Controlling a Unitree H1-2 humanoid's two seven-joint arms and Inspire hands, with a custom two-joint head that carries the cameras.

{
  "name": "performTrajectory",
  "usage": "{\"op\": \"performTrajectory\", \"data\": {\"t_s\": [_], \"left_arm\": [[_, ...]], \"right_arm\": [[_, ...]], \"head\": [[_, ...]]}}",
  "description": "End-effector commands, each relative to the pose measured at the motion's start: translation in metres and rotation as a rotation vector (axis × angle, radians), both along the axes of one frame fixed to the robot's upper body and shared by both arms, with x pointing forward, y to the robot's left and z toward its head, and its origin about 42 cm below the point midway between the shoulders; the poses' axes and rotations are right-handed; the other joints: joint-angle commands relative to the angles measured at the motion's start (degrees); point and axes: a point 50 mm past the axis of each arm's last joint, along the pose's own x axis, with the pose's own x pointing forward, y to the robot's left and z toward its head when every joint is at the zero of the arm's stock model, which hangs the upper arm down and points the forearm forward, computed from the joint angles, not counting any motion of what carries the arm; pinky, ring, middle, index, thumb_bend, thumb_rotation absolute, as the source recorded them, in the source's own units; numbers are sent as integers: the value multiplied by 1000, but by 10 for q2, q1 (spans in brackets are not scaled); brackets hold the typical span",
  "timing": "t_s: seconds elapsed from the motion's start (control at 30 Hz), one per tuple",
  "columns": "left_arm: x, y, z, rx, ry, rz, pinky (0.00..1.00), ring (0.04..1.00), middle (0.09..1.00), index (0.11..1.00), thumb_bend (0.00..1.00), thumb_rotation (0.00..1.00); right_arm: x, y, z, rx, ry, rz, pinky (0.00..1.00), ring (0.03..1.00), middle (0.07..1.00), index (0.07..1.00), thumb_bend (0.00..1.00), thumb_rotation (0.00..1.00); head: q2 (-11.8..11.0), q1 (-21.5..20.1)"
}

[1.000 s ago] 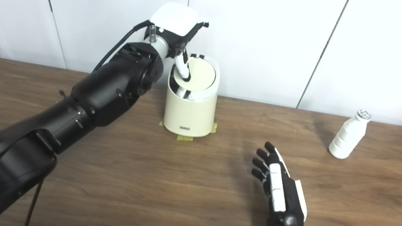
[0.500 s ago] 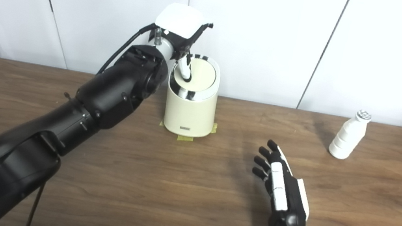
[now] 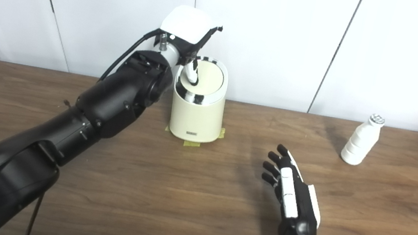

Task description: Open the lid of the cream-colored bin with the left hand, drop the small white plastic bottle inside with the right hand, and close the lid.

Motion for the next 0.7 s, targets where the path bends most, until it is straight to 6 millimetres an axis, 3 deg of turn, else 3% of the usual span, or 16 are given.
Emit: {"op": "performTrajectory", "data": {"t_s": [0.0,0.4,0.57,0.6,0.67], "left_arm": [[1,6,-17,40,44,9,815,856,853,904,1000,42],[4,2,16,6,13,16,851,881,875,907,977,55],[1,5,41,-74,-2,7,805,877,886,890,984,42],[-1,6,46,-91,-6,3,726,849,874,881,991,38],[-6,7,58,-135,-18,-13,702,852,875,876,995,38]], "right_arm": [[8,4,18,-1,-84,7,798,834,870,910,583,913],[12,2,16,7,-83,5,791,832,864,904,564,917],[12,-1,15,6,-84,8,778,833,869,908,566,917],[12,-2,15,6,-83,7,770,830,867,907,566,913],[13,-3,14,1,-82,9,768,828,864,907,567,914]], "head": [[0,-1],[-3,3],[-3,6],[-4,7],[-4,9]]}}
